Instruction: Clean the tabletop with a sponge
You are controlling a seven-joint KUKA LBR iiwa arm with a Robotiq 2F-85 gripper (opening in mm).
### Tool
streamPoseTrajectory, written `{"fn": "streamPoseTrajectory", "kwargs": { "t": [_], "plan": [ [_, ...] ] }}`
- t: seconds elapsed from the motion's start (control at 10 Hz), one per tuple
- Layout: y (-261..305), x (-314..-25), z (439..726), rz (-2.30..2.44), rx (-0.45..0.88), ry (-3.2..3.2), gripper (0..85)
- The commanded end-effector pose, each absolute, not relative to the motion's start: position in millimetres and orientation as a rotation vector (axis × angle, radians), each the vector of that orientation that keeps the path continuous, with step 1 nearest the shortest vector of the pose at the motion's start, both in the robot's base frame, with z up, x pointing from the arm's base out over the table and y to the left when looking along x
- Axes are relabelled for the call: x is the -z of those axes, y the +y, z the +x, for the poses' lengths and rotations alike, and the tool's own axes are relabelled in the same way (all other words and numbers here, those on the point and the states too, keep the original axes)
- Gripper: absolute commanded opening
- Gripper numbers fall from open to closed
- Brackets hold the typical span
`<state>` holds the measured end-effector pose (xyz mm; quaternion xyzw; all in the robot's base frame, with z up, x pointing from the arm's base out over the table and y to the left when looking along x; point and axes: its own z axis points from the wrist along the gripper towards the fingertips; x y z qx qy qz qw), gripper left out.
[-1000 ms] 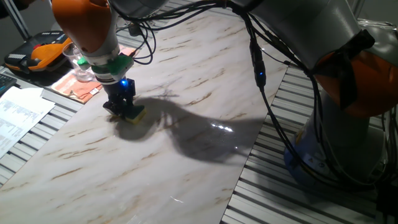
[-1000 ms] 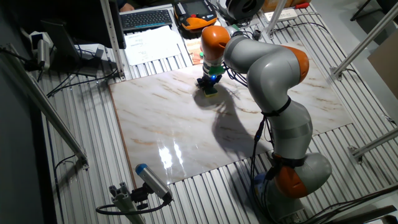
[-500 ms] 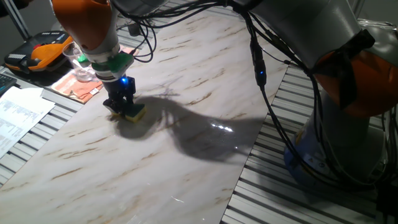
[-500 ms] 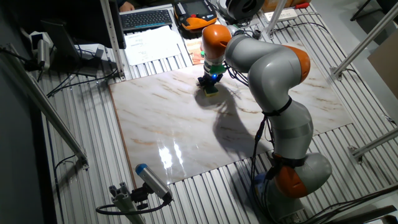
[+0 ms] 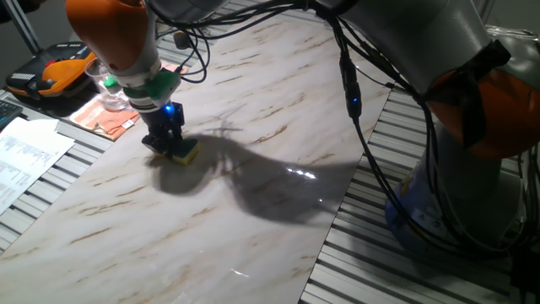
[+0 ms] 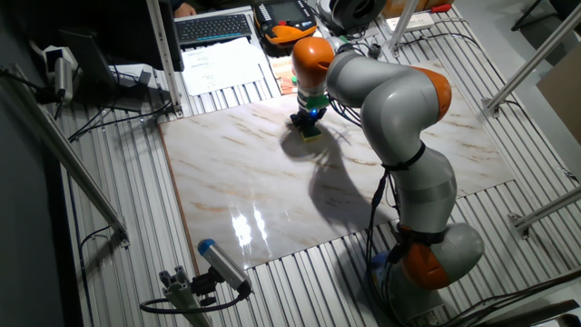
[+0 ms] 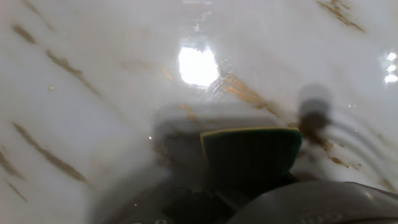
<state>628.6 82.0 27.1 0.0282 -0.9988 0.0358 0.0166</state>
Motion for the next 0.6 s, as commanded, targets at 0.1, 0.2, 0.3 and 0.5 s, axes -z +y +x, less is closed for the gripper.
{"fn": "streamPoseTrajectory", "kwargs": {
  "t": [0.1, 0.2, 0.3, 0.5],
  "plan": [
    [78, -24, 625, 0.096, -0.102, -3.105, 0.0],
    [75, -24, 623, 0.100, -0.102, -3.112, 0.0],
    [74, -27, 621, 0.105, -0.104, -3.114, 0.0],
    [69, -29, 615, 0.112, -0.116, -3.116, 0.0]
  ]
}}
